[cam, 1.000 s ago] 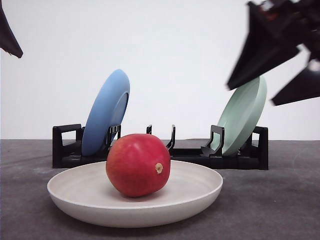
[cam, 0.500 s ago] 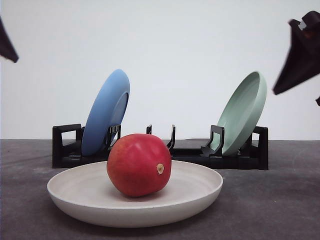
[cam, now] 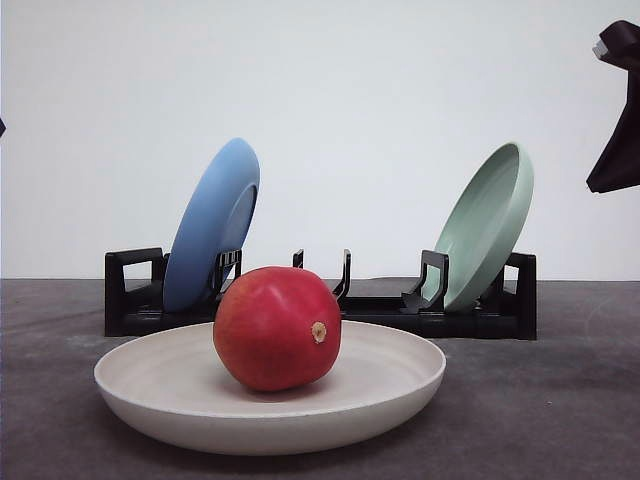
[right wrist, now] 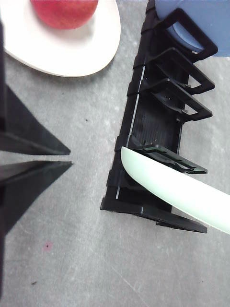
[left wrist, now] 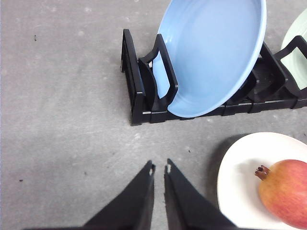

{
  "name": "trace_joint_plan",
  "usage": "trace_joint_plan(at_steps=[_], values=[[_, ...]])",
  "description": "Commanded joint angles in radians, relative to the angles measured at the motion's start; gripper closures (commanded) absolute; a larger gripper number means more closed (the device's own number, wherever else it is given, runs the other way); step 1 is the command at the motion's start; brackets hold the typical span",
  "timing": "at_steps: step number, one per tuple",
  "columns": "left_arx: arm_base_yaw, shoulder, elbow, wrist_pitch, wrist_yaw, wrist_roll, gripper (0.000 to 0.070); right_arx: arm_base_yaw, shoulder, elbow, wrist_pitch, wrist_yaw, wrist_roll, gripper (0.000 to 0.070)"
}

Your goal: Place pomegranate in white plate

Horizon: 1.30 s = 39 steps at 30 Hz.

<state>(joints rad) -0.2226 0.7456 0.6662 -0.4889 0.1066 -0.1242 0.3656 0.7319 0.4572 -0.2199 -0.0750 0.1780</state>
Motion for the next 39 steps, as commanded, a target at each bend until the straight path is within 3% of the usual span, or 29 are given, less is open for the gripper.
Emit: trace_joint_plan(at_steps=[1,10,16,28,39], values=[[0.0,0.004,0.007,0.01,-0.002,0.0,0.0682,0.004,0.004,0.003,0.011,0.001,-0.01,0.0686],[0.052,-0.083,-0.076,0.076,-0.002,0.0,0.0682,0.004,0.004,0.003,0.011,0.001,-0.01,0.0686],[0.131,-0.273,-0.258,0.189,-0.002,0.002,0.0682,0.004,0.004,0.003,0.011,0.001,-0.01,0.0686],[0.241,-0.656,-0.516,0.191,-0.002,0.007,0.0682,0.004,0.004,0.003,0.011,0.001,-0.01,0.0686],[0.251,-0.743,-0.571,0.196,-0.002,0.153,0.0682,0.004,0.004,0.003,0.011,0.001,-0.01,0.0686]])
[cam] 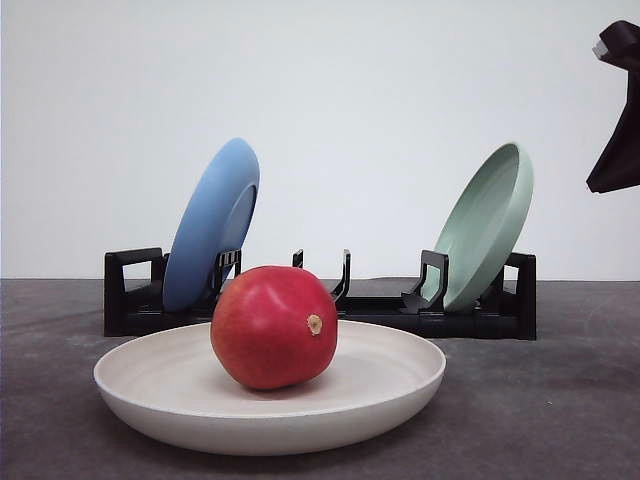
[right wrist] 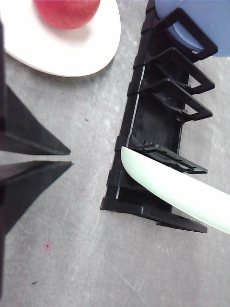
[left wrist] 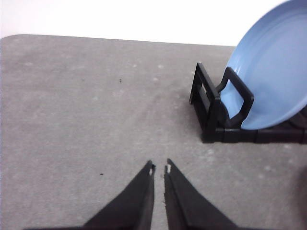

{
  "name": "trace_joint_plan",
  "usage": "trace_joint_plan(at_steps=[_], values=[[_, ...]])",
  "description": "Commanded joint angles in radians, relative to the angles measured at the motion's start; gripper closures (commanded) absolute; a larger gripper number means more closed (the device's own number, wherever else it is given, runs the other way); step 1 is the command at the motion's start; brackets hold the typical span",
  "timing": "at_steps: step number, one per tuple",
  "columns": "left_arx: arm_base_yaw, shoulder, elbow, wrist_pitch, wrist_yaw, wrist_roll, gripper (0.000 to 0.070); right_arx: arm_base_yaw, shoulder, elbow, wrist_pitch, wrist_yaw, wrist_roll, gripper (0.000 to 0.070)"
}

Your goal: Place pomegranate in white plate

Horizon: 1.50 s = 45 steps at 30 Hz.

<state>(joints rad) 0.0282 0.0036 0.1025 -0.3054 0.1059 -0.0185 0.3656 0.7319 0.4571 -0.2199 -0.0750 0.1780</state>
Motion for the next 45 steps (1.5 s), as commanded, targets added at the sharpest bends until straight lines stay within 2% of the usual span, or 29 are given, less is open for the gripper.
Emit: trace_joint_plan(at_steps=[1,5,9,17,22,44,45], values=[[-0.002,-0.001,-0.017,0.018,-0.002,0.054,0.0682,0.004,0.004,0.003,0.011,0.001,-0.01,0.0686],[-0.022,-0.001,-0.085,0.115,-0.002,0.038,0.0681,0.004,0.004,0.003,0.011,0.001,-0.01,0.0686],[-0.047,-0.001,-0.091,0.145,-0.006,0.035,0.0681,0.004,0.004,0.003,0.011,0.001,-0.01,0.0686],[-0.048,-0.001,-0.091,0.141,-0.01,0.033,0.0681,0.004,0.004,0.003,0.012,0.001,-0.01,0.0686],[-0.048,-0.001,-0.091,0.154,-0.091,-0.004,0.0681,0.004,0.004,0.003,0.012,0.001,-0.01,0.0686],[-0.048,0.0,-0.091,0.148,-0.092,-0.009,0.0681,0.004,0.004,0.003,0.012,0.001,-0.011,0.0686],[-0.048,0.0,-0.091,0.148,-0.092,-0.009,0.0681,0.004,0.003,0.003,0.011,0.004,-0.038,0.0686]])
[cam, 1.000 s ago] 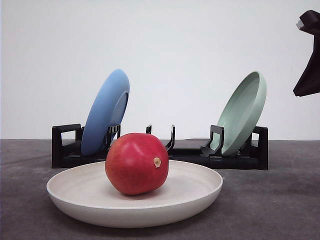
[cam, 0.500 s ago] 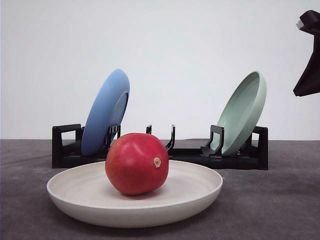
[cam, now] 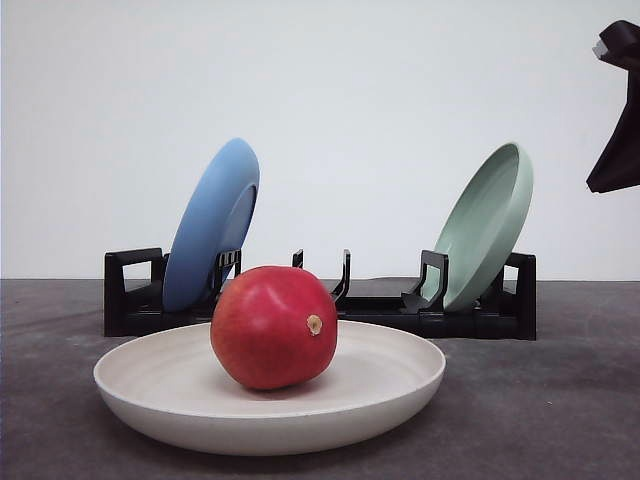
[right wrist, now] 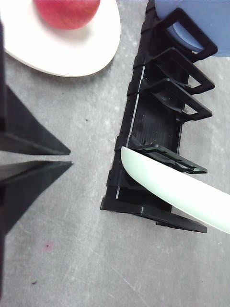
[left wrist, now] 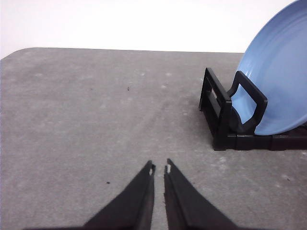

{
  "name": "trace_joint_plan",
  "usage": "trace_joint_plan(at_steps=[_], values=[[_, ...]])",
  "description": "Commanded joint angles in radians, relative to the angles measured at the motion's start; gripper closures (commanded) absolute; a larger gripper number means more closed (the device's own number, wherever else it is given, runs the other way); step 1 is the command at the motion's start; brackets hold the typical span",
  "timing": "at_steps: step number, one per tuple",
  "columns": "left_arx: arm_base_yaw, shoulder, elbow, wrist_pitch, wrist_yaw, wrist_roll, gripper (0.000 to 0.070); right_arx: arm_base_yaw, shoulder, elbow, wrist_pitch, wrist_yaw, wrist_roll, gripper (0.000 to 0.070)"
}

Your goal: Place pomegranate in white plate

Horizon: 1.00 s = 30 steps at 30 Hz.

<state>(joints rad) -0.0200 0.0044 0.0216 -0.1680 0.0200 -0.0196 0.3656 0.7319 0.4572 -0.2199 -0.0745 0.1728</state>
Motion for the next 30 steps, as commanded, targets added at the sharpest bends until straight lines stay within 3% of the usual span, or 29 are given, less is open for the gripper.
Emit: trace_joint_plan(at_steps=[1,7,22,30], values=[[0.0,-0.001,-0.01,0.011,-0.006,-0.008,0.0681,0.004,0.002,0.003,0.009,0.008,-0.064,0.0686],[0.0,-0.001,-0.01,0.011,-0.006,-0.008,0.0681,-0.035,-0.08,-0.045,0.003,-0.007,-0.14,0.0686],[0.0,-0.001,-0.01,0.011,-0.006,-0.008,0.0681,-0.254,-0.52,-0.321,0.063,0.045,-0.139,0.0686],[0.0,-0.001,-0.01,0.011,-0.006,-0.008,0.0681,-0.312,-0.695,-0.406,0.086,0.05,-0.132,0.0686]])
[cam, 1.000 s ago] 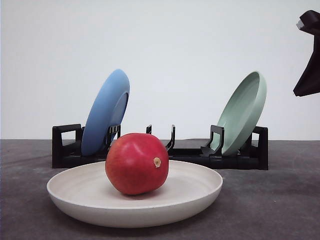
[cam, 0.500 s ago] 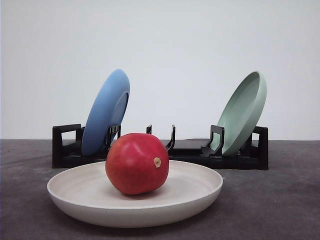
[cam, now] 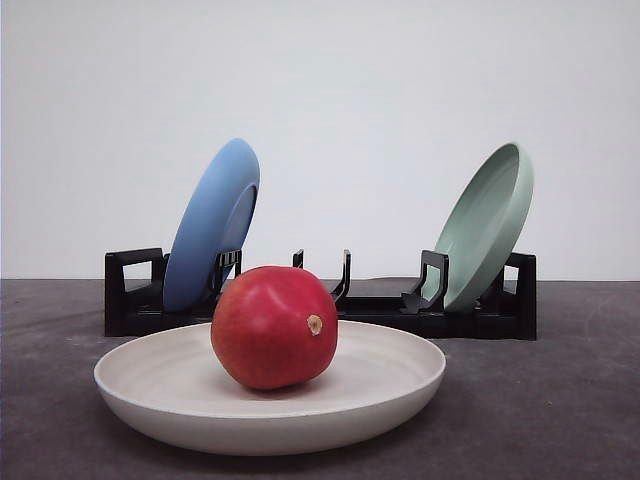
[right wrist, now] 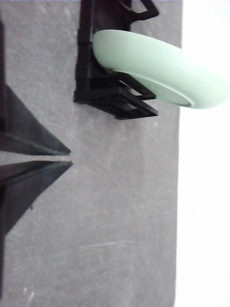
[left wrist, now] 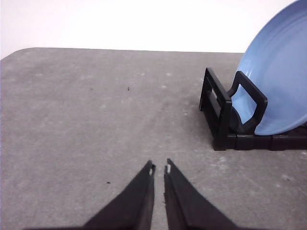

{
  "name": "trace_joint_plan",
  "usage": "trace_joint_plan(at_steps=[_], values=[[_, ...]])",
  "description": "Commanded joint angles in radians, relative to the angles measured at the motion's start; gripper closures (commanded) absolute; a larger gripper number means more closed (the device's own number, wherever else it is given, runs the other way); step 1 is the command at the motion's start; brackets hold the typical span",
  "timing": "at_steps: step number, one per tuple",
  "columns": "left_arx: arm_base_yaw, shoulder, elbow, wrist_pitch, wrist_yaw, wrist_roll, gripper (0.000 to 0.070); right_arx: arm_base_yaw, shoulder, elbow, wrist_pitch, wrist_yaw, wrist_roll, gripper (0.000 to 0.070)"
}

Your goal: Place pomegranate in white plate

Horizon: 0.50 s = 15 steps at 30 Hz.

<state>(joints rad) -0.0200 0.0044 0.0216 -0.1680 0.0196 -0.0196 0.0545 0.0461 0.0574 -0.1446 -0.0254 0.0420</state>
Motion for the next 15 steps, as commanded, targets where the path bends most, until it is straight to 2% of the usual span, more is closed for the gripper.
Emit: trace_joint_plan(at_steps=[1,4,15], values=[[0.0,-0.001,-0.01,0.011,-0.005,-0.008,0.0681,-0.003,-0.027,-0.013,0.013,0.001,-0.001,0.0686],[0.0,-0.001,-0.01,0.011,-0.005,-0.008,0.0681,-0.007,-0.042,-0.044,0.055,0.003,0.002,0.0686],[0.0,-0.001,-0.01,0.011,-0.005,-0.008,0.0681,-0.029,-0.042,-0.047,0.055,0.004,0.002,0.0686]])
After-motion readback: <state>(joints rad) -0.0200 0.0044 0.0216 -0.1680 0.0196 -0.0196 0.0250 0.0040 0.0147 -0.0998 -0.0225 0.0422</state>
